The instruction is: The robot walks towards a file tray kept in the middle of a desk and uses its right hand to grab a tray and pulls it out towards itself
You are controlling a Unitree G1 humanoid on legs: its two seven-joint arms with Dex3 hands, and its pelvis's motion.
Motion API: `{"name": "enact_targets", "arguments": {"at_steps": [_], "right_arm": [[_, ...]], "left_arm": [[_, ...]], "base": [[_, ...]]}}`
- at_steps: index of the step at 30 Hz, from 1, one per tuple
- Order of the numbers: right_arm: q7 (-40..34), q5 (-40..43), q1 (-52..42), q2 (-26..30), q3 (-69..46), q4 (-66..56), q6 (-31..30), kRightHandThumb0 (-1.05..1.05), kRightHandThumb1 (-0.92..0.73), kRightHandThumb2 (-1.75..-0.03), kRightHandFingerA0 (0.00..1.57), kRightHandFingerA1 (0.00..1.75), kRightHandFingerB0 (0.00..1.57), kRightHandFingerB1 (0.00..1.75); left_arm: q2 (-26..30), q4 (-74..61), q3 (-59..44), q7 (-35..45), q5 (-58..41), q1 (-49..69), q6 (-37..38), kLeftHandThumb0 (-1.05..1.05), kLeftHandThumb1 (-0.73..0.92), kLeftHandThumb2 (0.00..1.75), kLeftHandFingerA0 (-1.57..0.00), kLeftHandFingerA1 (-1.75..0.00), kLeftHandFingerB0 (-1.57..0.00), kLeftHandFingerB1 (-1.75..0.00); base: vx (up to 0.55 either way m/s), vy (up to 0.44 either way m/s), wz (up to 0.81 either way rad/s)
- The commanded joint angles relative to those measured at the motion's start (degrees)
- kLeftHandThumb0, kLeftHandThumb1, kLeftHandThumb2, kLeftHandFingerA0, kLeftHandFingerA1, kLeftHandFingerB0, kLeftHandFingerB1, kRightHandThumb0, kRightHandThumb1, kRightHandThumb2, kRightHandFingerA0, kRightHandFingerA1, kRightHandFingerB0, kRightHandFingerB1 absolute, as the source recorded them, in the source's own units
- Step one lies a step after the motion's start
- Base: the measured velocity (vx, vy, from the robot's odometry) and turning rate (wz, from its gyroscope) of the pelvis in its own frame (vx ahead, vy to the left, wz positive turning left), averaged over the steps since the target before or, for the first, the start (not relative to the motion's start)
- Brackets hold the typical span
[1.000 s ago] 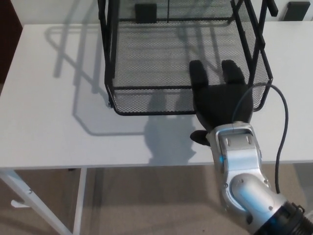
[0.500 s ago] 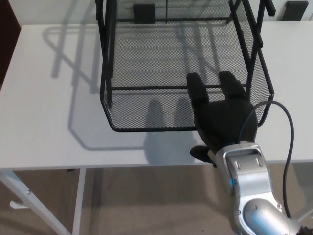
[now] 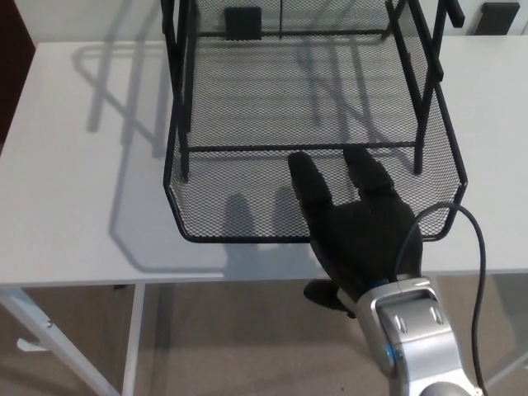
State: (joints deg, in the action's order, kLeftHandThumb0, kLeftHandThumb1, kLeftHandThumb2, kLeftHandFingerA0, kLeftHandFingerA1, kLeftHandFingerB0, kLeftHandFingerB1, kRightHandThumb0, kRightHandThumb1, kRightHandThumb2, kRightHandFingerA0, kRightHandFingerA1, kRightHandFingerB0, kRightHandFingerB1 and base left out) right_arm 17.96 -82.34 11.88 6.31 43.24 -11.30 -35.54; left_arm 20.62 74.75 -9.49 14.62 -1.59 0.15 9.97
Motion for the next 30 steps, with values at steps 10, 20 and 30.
{"name": "enact_targets", "arguments": {"at_steps": [10, 20, 30], "right_arm": [[-0.66, -0.93, -7.09, 1.2, -0.85, -1.58, 3.96, -0.8, -0.5, -0.82, 0.0, 0.03, 0.0, 0.0], [-0.79, -2.01, -9.92, 1.79, -1.6, -6.58, 7.03, -0.83, -0.51, -0.84, 0.0, 0.03, 0.0, 0.0], [1.09, -0.5, -11.13, 0.55, -1.66, -18.87, 12.15, -0.85, -0.5, -0.84, 0.0, 0.0, 0.0, 0.0]], "left_arm": [[1.1, -0.08, -0.72, 0.13, 0.73, -0.08, 1.58, -0.24, 0.55, 0.56, -0.39, -0.37, -0.31, -0.32], [1.12, -0.1, -0.76, 0.16, 0.71, -0.12, 1.24, -0.22, 0.56, 0.56, -0.41, -0.37, -0.31, -0.32], [1.36, 0.03, -0.32, -0.2, 1.34, -0.12, 1.78, -0.23, 0.55, 0.56, -0.4, -0.37, -0.31, -0.32]], "base": [[0.0, 0.0, 0.0], [0.0, 0.0, 0.0], [0.0, 0.0, 0.0]]}}
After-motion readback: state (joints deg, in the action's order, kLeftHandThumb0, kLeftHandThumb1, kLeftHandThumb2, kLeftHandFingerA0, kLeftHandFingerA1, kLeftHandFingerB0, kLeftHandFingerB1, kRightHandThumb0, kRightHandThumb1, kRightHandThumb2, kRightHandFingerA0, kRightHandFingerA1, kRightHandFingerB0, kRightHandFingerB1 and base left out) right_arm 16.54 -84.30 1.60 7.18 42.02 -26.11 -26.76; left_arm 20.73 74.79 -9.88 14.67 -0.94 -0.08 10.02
